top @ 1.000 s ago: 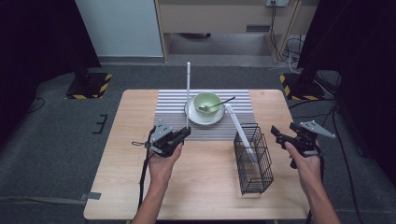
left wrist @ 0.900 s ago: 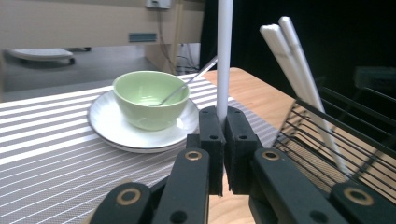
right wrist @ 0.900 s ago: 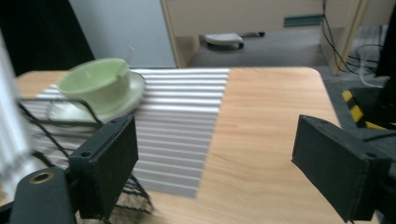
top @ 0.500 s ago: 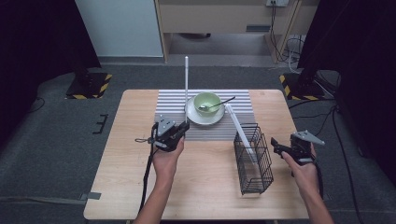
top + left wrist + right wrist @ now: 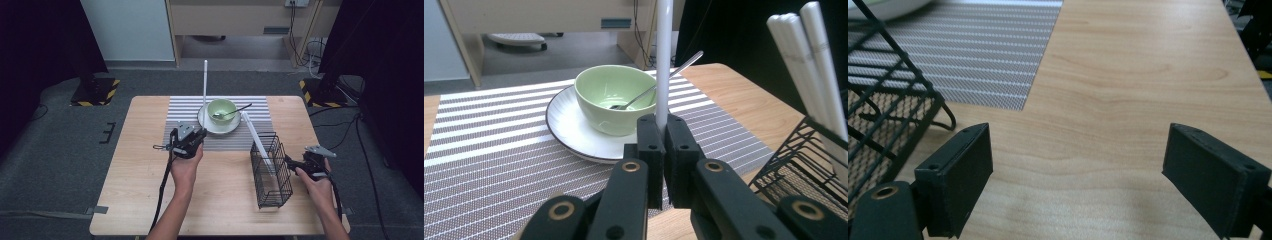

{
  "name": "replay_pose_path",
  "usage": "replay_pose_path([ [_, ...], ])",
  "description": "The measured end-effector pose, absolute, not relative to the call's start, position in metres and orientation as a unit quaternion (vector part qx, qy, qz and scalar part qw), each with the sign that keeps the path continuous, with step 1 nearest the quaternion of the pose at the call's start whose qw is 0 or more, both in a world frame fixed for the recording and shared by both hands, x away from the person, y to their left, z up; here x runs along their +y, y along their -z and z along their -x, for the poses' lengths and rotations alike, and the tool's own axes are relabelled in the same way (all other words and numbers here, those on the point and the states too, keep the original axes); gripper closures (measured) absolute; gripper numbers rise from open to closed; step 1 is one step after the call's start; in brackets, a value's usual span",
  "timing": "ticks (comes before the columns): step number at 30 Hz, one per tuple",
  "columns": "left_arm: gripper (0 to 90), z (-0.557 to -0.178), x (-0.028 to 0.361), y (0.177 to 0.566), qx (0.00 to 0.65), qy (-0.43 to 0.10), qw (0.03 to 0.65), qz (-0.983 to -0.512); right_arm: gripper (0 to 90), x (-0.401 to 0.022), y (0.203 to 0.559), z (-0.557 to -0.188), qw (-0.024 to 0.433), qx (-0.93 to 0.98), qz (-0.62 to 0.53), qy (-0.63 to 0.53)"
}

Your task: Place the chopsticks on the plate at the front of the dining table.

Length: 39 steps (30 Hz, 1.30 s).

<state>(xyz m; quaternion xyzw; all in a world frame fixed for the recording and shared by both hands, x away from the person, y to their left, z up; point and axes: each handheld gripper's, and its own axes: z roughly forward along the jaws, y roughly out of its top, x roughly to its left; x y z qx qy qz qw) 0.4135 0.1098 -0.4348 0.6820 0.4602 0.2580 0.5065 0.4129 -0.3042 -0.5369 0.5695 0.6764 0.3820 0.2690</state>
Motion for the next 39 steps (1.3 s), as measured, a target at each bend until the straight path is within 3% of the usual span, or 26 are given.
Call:
replay_pose_path([
  [16, 86.6, -0.419, 0.099, 0.416, 0.465, -0.270, 0.507, -0.673, 12.9, -0.299, 0.548, -0.418, 0.255, 0.698, -0.574, -0.345],
  [39, 86.6, -0.452, 0.091, 0.452, 0.519, -0.268, 0.458, -0.670, 11.9, -0.292, 0.550, -0.416, 0.254, 0.708, -0.577, -0.319],
])
